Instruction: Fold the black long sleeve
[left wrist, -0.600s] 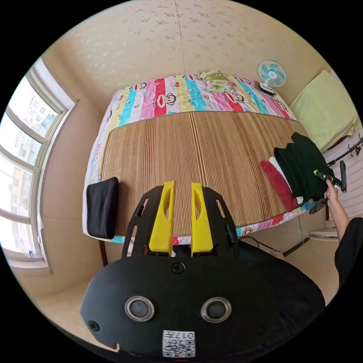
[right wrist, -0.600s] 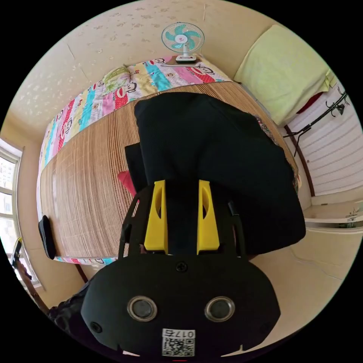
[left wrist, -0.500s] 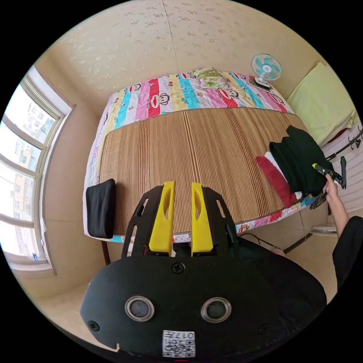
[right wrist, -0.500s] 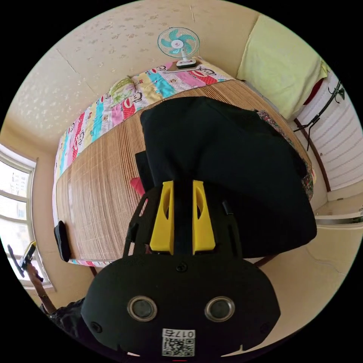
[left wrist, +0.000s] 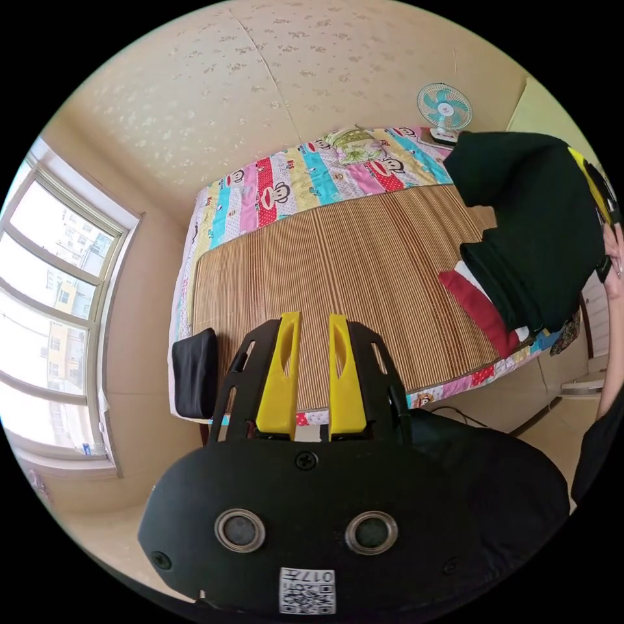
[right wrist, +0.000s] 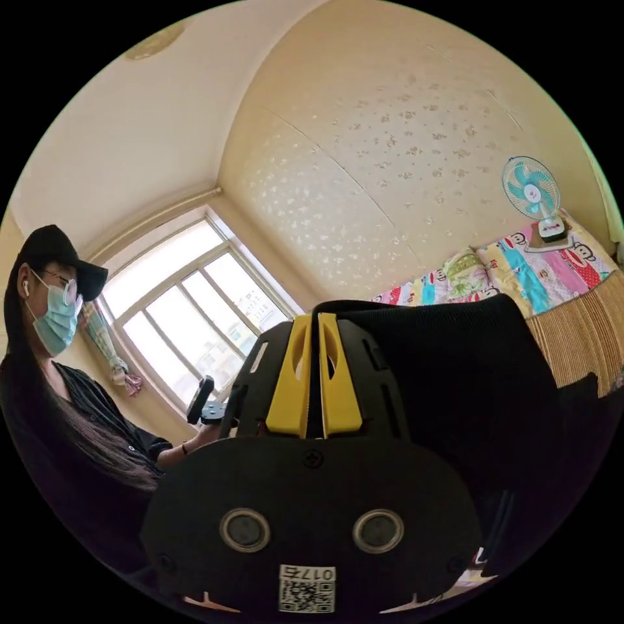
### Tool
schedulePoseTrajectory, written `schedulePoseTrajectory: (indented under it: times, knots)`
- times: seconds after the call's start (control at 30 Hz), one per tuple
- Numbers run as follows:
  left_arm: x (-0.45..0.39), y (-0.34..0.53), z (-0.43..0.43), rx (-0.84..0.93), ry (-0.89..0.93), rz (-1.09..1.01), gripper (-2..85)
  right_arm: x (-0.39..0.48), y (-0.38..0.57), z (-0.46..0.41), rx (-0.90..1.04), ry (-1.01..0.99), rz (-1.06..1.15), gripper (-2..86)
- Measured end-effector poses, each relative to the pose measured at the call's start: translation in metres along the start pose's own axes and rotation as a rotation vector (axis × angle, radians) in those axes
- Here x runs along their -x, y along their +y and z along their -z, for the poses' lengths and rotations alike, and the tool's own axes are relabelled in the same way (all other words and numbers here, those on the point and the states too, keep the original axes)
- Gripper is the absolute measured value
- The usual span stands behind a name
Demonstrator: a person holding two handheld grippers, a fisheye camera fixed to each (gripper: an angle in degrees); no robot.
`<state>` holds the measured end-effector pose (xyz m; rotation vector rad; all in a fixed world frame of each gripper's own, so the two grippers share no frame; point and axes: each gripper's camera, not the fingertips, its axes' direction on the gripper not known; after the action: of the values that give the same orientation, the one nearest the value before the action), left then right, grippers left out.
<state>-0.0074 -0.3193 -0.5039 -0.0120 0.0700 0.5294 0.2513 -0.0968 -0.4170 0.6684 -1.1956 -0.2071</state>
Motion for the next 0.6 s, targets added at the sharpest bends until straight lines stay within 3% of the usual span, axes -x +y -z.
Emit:
schedulePoseTrajectory:
  times: [0.07,0.2,0.3,0.47,0.53,0.6]
  knots:
    - [0.019,0.0,-0.004,-0.013,0.095,0.047,7.3,0.014,-0.015,-0.035,0.007,-0.102,0.051,2.3]
    - [0.084,0.008,-0.022,-0.031,0.228,0.185,7.4,0.005,-0.007,-0.11,0.188,-0.023,-0.015,2.3]
    - [0.132,0.021,-0.046,0.014,0.23,0.255,7.8,-0.018,0.052,-0.189,0.482,0.094,-0.003,2.3]
    - [0.199,0.055,-0.094,0.121,0.276,0.374,8.3,-0.107,0.25,-0.31,1.184,0.229,-0.345,2.1]
    - [0.225,0.073,-0.115,0.159,0.312,0.426,8.4,-0.123,0.297,-0.327,1.38,0.277,-0.401,2.1]
    - [0.24,0.083,-0.129,0.18,0.339,0.448,8.5,-0.129,0.308,-0.335,1.432,0.241,-0.462,2.6]
